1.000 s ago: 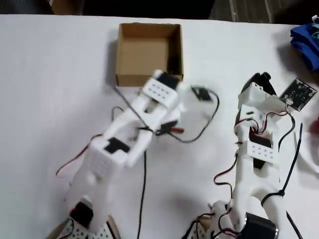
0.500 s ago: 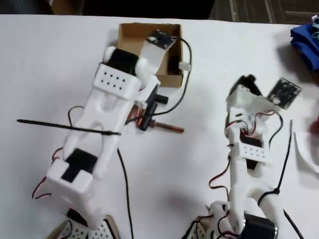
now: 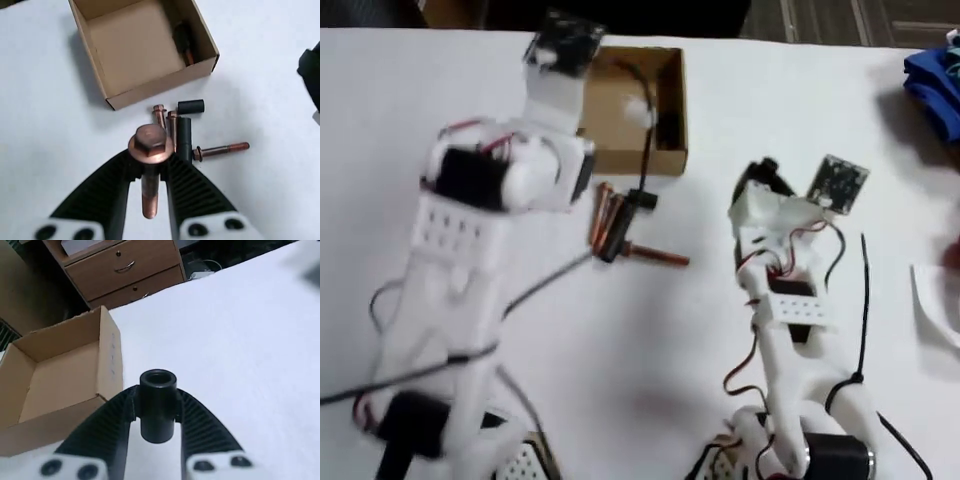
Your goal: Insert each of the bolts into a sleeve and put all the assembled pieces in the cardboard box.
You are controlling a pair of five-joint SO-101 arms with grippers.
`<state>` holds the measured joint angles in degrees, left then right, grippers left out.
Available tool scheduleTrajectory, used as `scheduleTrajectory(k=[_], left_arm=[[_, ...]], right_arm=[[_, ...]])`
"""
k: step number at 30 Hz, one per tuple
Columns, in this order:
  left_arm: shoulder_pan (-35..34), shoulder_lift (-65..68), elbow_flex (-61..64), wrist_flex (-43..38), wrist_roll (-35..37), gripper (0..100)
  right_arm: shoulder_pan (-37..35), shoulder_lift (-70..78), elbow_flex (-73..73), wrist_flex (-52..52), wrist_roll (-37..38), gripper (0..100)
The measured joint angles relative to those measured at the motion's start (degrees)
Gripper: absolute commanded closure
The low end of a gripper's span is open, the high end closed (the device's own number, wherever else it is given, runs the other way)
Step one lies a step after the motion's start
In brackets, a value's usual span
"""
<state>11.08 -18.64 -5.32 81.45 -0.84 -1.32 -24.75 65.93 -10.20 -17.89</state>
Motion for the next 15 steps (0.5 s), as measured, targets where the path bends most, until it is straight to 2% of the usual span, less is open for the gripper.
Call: scheduleTrajectory(k=[4,10,13,15], left_arm=[[0.26,-13.45,23.74,-17.85,0.62,98],[0.26,-33.93,56.79,-52.48,13.8,98],[0.18,-37.36,64.53,-63.65,18.55,98],[0.18,-37.36,65.14,-66.46,19.87,98]], right_arm=[[-2.99,0.0,0.62,-0.09,0.0,97.8],[-6.59,-0.18,1.76,-0.09,0.0,97.8],[-9.67,-0.18,2.73,-0.79,0.18,97.8],[-11.69,-0.18,4.4,-3.96,2.99,97.8]])
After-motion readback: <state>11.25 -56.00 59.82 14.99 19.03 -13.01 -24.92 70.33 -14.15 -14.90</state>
